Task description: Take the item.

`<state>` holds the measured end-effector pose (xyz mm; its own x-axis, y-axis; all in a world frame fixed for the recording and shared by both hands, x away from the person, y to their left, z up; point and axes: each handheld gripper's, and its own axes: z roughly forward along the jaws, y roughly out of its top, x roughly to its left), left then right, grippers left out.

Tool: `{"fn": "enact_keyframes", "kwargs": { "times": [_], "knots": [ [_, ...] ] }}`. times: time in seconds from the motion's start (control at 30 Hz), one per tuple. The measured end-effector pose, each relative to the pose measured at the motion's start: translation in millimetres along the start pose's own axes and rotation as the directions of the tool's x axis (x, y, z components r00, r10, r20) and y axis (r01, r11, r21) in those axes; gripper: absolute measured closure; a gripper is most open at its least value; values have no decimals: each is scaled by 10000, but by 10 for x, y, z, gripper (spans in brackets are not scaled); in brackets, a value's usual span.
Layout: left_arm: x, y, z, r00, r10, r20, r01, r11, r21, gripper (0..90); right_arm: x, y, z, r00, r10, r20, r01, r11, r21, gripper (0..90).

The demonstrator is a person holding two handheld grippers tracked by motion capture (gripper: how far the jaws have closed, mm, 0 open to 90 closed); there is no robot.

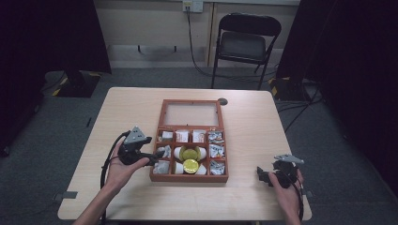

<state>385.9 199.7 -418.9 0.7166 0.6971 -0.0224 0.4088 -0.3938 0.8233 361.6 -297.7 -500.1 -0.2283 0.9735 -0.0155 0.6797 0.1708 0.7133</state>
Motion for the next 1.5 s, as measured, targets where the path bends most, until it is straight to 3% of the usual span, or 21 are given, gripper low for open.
{"fn": "enact_keyframes", "kwargs": {
  "times": [0.27, 0.63, 0.73, 0.87, 1.1, 1.3, 1.5],
  "knots": [
    [-72, 56, 98, 9975, 8, 708, -7, 10000, -14, 204, -1, 0, 0, 10000, -8, 9, 8, 10000, 1, 30],
    [-189, 175, 267, 9930, 335, 1135, -376, 9987, 337, 217, -1, 0, 0, 10000, -2, 3, 2, 10000, 0, 30],
    [-244, 231, 298, 9919, 766, 1010, -812, 9958, 418, 232, 0, 0, 0, 10000, -1, 2, 1, 10000, -1, 30],
    [-271, 285, 340, 9901, 750, 1183, -801, 9960, 388, 236, -1, 0, 0, 10000, -5, 11, 5, 10000, -1, 30],
    [-354, 328, 466, 9818, 714, 1761, -842, 9942, 663, 258, 0, 0, 0, 10000, 2, 4, -2, 10000, -1, 30],
    [-434, 314, 576, 9706, 617, 2325, -846, 9923, 900, 264, 0, 0, 0, 10000, 2, 2, -2, 10000, 0, 30],
    [-480, 294, 687, 9624, 637, 2639, -988, 9876, 1217, 289, 0, 0, 0, 10000, 0, 2, 0, 10000, -2, 30]
  ]
}}
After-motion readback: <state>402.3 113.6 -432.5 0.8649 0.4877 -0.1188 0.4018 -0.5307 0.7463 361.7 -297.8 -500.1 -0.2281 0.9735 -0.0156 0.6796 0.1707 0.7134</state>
